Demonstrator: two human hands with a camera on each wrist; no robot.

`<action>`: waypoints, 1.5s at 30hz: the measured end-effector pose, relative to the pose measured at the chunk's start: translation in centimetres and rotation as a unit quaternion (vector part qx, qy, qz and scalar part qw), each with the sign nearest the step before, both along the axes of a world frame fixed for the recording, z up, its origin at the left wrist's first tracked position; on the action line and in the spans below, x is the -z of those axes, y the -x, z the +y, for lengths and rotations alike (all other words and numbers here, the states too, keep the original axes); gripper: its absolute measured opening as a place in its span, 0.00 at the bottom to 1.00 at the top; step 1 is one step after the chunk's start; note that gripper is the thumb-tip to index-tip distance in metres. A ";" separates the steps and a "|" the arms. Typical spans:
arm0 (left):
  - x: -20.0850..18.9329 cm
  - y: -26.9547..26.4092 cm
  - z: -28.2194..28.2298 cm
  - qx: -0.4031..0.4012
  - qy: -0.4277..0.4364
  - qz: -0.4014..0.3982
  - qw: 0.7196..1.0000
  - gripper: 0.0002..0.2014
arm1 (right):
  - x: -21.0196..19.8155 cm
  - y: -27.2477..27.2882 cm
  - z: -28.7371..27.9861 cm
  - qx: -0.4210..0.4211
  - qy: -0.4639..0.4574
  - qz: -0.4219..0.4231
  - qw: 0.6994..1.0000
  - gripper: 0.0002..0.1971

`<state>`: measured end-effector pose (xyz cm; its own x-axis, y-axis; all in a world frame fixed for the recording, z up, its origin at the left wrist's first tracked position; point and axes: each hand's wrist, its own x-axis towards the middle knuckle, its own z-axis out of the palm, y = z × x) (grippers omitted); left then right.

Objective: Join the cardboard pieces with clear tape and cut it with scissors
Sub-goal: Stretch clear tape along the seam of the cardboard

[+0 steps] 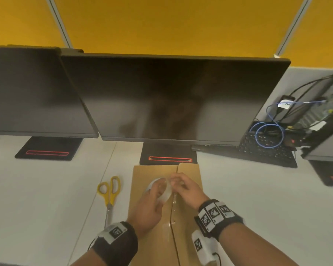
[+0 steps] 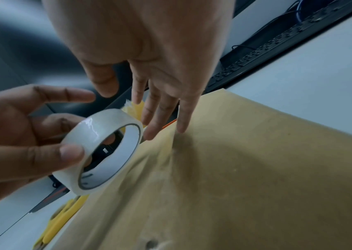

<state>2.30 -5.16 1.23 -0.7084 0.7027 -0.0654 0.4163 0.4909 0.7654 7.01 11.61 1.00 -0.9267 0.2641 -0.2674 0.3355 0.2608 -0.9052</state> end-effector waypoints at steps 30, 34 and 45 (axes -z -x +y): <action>0.2 1.0 4.5 -0.070 -0.004 -0.090 0.994 0.11 | 0.4 0.2 3.3 0.017 -0.088 -0.010 0.996 0.07; 0.3 1.8 5.2 -0.098 0.017 -0.086 0.991 0.16 | 0.5 0.3 3.1 0.030 -0.095 -0.002 0.995 0.08; -0.5 3.1 6.1 -0.140 0.120 -0.055 0.981 0.14 | -1.2 0.7 2.4 0.065 -0.064 0.038 0.995 0.07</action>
<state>-0.80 0.95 1.73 -0.8507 0.4367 -0.2924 0.1609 0.7460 0.6462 6.34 13.96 2.23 -0.8986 0.4106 -0.1544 0.3058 0.3338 -0.8917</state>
